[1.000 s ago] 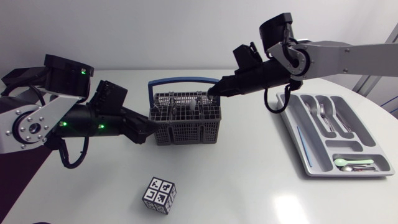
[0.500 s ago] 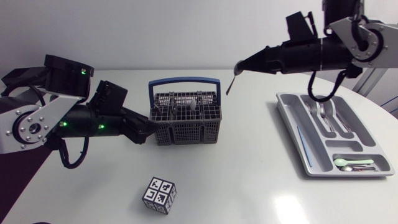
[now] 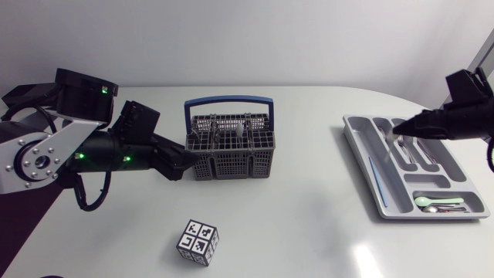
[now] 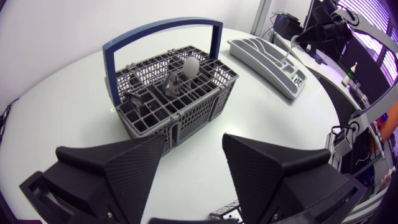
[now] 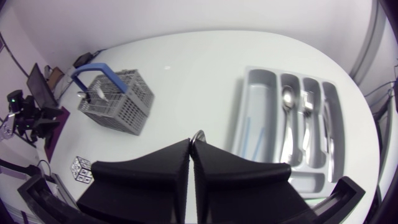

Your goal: Transfer all utensils from the basket to the drawer tray.

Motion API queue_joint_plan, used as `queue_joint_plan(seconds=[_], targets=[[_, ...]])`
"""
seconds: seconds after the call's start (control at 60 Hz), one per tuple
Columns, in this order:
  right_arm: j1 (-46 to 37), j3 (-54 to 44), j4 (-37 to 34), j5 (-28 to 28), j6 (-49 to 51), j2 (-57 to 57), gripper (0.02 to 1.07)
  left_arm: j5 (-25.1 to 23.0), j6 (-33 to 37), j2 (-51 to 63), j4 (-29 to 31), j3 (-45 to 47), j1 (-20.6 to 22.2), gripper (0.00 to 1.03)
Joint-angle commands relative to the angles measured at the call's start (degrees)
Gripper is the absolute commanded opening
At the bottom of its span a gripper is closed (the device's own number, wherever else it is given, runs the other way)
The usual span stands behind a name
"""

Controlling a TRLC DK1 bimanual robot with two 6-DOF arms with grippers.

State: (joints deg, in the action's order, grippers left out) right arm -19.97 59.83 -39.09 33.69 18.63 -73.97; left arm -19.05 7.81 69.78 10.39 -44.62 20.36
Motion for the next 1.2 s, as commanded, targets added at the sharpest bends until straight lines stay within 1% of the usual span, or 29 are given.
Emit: queue_joint_plan(seconds=[0.0, 0.083, 0.133, 0.15, 0.233, 0.283, 0.35, 0.383, 0.433, 0.5, 0.6, 0.75, 0.767, 0.817, 0.867, 0.883, 0.933, 0.983, 1.05, 1.083, 1.15, 1.183], targets=[[-4.29, -2.09, -1.43, -2.32, 6.15, 1.47, 0.08, 0.59, 0.89, -0.61, -0.46, 1.64, 1.26, 0.66], [-8.16, -2.79, -3.01, -5.48, 10.81, 1.47, 0.08, 1.47, 0.71, -0.61, -0.46, 1.64, 2.05, 0.66], [-9.83, -3.58, -2.74, -7.94, 13.10, 1.38, 0.08, 1.73, 0.54, -0.87, -0.46, 1.64, 2.32, 0.66], [-10.53, -3.93, -2.39, -9.08, 14.06, 1.20, 0.08, 1.73, 0.54, -0.87, -0.46, 1.64, 2.32, 0.66], [-14.22, -5.34, -0.46, -11.19, 17.58, -0.47, 0.08, 1.82, 0.54, -1.49, -0.11, 1.82, 2.32, 0.66], [-15.37, -6.75, 2.53, -13.92, 19.16, -1.61, 0.08, 1.82, 0.54, -1.66, -0.11, 1.91, 2.32, 0.66], [-16.77, -8.07, 4.99, -15.41, 21.01, -3.46, 0.08, 2.00, 0.54, -2.01, -0.02, 2.17, 2.32, 0.66], [-17.04, -8.59, 5.34, -16.55, 21.88, -3.98, 0.08, 2.00, 0.54, -2.19, 0.07, 2.17, 2.32, 0.66], [-17.21, -10.35, 8.68, -18.75, 22.41, -4.42, 0.08, 2.00, 0.54, -2.28, 0.24, 2.26, 2.32, 0.66], [-17.21, -12.02, 11.32, -21.12, 23.11, -5.21, 0.08, 2.00, 0.54, -2.45, 0.33, 2.26, 2.32, 0.66], [-16.68, -13.95, 14.83, -22.71, 23.64, -6.88, 0.08, 2.17, 0.54, -2.54, 0.33, 2.26, 2.32, 0.66], [-14.75, -17.38, 17.03, -25.61, 24.61, -7.32, 0.09, 2.44, 0.54, -2.98, 0.51, 2.43, 2.32, 0.66], [-14.49, -17.82, 17.21, -25.87, 24.70, -7.24, 0.11, 2.44, 0.54, -3.07, 0.51, 2.43, 2.32, 0.66], [-12.90, -19.49, 18.61, -27.54, 24.70, -6.53, 0.24, 2.44, 0.62, -3.07, 0.51, 2.43, 2.23, 0.66], [-11.67, -20.55, 19.84, -29.03, 24.70, -5.74, 0.38, 2.44, 0.62, -3.07, 0.51, 2.43, 2.14, 0.66], [-11.41, -20.81, 19.93, -29.47, 24.70, -5.30, 0.45, 2.44, 0.62, -3.07, 0.51, 2.43, 2.14, 0.66], [-10.62, -21.07, 19.93, -30.00, 24.70, -4.51, 0.60, 2.44, 0.71, -3.07, 0.42, 2.35, 2.14, 0.66], [-9.74, -21.25, 19.84, -30.97, 24.70, -3.81, 0.71, 2.44, 0.62, -3.07, 0.42, 2.35, 2.14, 0.66], [-8.51, -21.69, 19.76, -32.46, 24.78, -2.58, 0.83, 2.44, 0.62, -3.07, 0.42, 2.26, 2.05, 0.66], [-8.16, -21.69, 19.67, -32.81, 24.78, -2.05, 0.87, 2.52, 0.62, -3.07, 0.42, 2.08, 2.05, 0.66], [-8.07, -21.60, 19.49, -33.25, 24.87, -0.82, 0.92, 2.52, 0.62, -3.16, 0.42, 1.91, 1.96, 0.66], [-7.98, -21.34, 18.88, -33.25, 24.96, -0.03, 0.92, 2.52, 0.62, -3.16, 0.42, 1.82, 1.88, 0.66]])
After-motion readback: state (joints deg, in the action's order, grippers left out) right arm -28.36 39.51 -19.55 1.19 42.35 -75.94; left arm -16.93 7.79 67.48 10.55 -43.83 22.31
